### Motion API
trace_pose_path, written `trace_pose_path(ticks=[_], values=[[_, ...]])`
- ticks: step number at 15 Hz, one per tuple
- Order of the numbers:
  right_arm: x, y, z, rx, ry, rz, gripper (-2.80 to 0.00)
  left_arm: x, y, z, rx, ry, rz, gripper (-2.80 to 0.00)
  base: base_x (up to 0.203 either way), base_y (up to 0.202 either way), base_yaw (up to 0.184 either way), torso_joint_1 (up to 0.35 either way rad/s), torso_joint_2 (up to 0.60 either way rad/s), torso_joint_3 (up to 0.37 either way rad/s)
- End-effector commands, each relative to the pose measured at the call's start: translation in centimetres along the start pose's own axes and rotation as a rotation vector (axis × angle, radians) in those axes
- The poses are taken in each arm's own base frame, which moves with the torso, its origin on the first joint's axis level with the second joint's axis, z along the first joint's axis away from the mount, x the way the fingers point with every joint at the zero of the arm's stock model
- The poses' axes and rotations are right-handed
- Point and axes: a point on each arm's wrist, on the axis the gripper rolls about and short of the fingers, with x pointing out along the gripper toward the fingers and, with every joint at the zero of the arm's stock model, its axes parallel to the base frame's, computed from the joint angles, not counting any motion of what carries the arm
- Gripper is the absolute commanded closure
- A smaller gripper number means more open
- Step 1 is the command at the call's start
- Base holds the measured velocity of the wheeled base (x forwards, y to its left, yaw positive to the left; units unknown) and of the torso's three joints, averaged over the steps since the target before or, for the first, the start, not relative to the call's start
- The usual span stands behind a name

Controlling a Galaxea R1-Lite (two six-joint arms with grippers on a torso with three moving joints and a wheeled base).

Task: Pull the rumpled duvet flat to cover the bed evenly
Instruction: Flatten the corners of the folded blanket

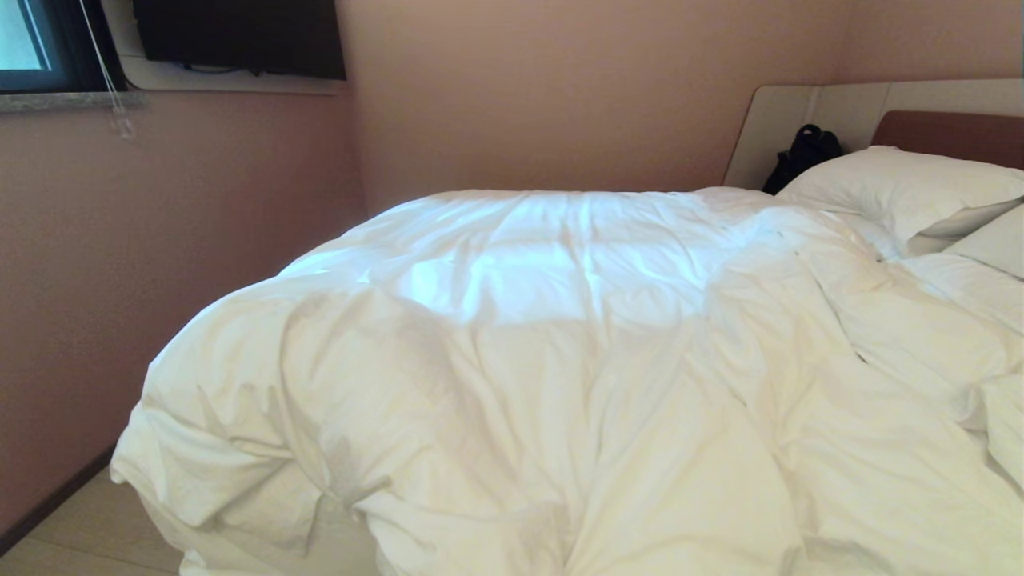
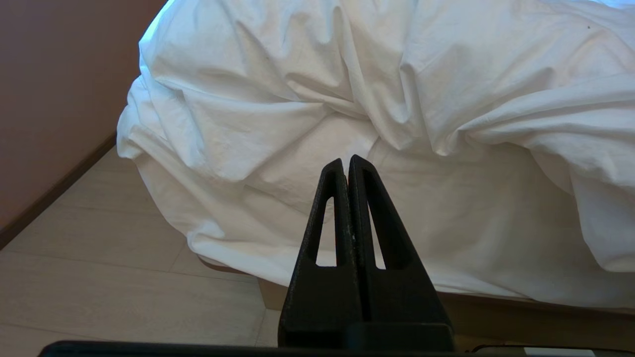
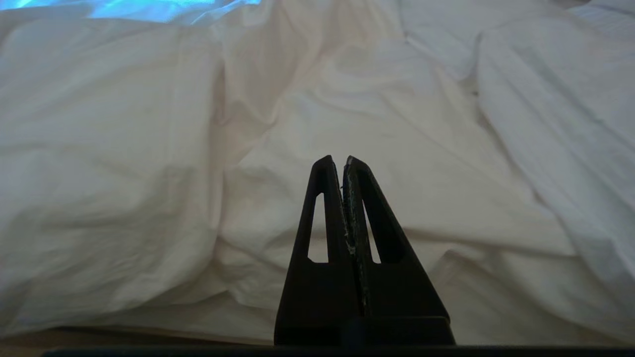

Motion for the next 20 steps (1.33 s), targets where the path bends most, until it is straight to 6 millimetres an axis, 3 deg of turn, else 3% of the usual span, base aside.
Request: trace_pose_path(ticks=[1, 20], values=[[0.10, 0.13, -0.46, 0.019, 0.021, 0.045, 0.00, 0.00, 0.00, 0.00, 0.000, 0.001, 0.001, 0.00, 0.000, 0.000, 0.000, 0.000, 0.00, 0.000], [0.10, 0.12, -0.46, 0.052, 0.022, 0.040, 0.00, 0.00, 0.00, 0.00, 0.000, 0.001, 0.003, 0.00, -0.005, 0.000, 0.000, 0.001, 0.00, 0.000]])
